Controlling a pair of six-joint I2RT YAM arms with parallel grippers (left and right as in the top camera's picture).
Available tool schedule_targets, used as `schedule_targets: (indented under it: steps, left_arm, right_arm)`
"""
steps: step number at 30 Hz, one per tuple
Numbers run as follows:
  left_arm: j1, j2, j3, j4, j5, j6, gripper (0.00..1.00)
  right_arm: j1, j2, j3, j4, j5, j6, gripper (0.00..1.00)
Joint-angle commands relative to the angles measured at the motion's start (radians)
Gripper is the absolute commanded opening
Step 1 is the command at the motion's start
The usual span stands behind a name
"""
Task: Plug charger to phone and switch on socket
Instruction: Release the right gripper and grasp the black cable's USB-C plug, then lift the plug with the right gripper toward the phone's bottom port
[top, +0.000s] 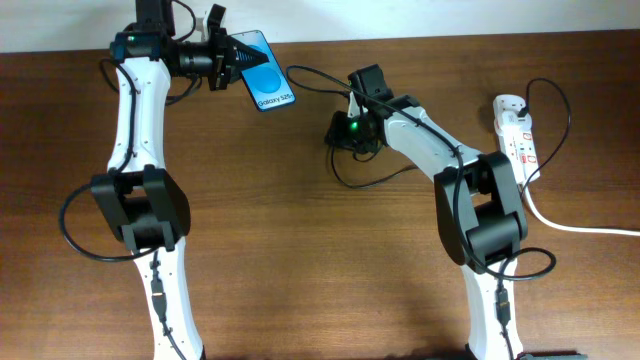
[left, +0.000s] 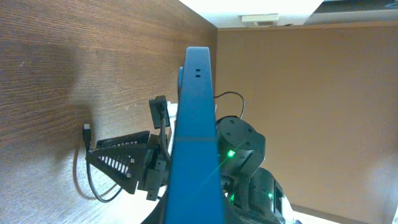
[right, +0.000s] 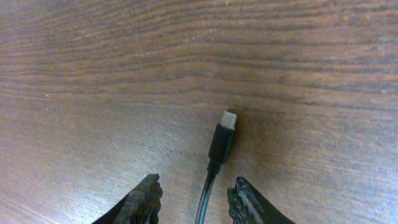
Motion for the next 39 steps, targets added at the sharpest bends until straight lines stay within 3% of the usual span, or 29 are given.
schedule_targets:
  steps: [1, 15, 18, 20, 23, 26, 34, 39]
  left_arm:
    - [0.002, 0.002, 0.004, -0.005, 0.023, -0.01, 0.0]
    - [0.002, 0.002, 0.004, -0.009, 0.024, -0.01, 0.0]
    - [0.002, 0.002, 0.004, -0.012, 0.024, -0.01, 0.0]
    - [0.002, 0.002, 0.004, -0.015, 0.024, -0.01, 0.0]
    - [0.002, 0.002, 0.004, -0.019, 0.034, -0.01, 0.0]
    - [0.002, 0.002, 0.004, -0.022, 0.043, -0.01, 0.0]
    - [-0.001, 0.002, 0.004, -0.022, 0.069, -0.009, 0.0]
    - [-0.021, 0.002, 0.004, 0.01, 0.16, 0.018, 0.0]
  right_arm:
    - [0.006, 0.021, 0.015, 0.018, -0.005, 0.013, 0.39]
    - [0.034, 0.093, 0.015, 0.007, -0.012, 0.032, 0.34]
    - [0.034, 0.095, 0.015, 0.006, -0.012, 0.032, 0.26]
    - [0.033, 0.095, 0.015, 0.001, -0.012, 0.031, 0.04]
    - [0.026, 0.08, 0.015, -0.033, -0.019, 0.018, 0.04]
    - [0.01, 0.013, 0.015, -0.051, -0.068, -0.092, 0.04]
    - [-0.093, -0.259, 0.015, -0.167, -0.241, -0.215, 0.04]
    - [-0.125, -0.431, 0.015, -0.238, -0.316, -0.253, 0.04]
